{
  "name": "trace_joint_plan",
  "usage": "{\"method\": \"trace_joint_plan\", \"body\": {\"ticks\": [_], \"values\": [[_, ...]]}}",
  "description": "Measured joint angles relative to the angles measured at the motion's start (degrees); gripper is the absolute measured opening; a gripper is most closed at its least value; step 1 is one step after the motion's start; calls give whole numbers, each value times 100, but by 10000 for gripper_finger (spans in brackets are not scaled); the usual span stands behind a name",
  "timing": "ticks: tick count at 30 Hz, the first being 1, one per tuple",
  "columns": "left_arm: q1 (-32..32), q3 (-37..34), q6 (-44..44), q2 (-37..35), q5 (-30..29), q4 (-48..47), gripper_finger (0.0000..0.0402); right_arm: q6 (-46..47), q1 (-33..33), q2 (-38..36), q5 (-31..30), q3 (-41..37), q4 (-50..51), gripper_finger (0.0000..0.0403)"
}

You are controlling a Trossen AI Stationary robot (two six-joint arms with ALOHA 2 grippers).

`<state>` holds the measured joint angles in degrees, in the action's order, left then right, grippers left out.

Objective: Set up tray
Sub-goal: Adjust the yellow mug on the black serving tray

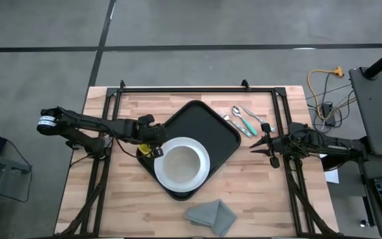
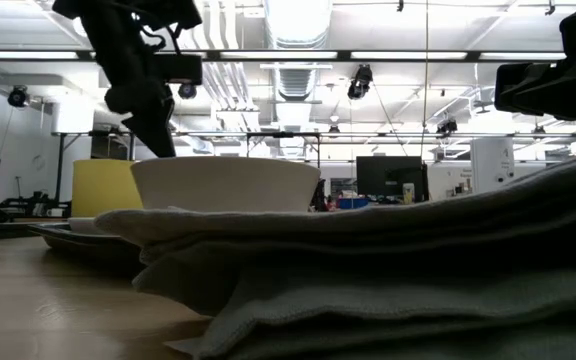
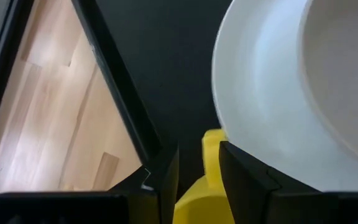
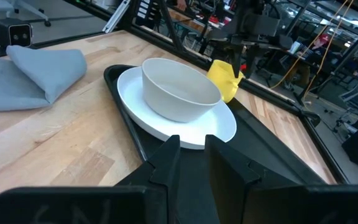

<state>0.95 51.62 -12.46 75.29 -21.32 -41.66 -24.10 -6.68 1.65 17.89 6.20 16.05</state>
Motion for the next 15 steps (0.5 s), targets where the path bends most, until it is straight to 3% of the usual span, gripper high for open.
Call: {"method": "trace_joint_plan", "body": {"ticks": [15], "values": [[-15, 109, -445, -2, 24, -903, 101, -6, 2, -2, 0, 0, 0, 68]]}}
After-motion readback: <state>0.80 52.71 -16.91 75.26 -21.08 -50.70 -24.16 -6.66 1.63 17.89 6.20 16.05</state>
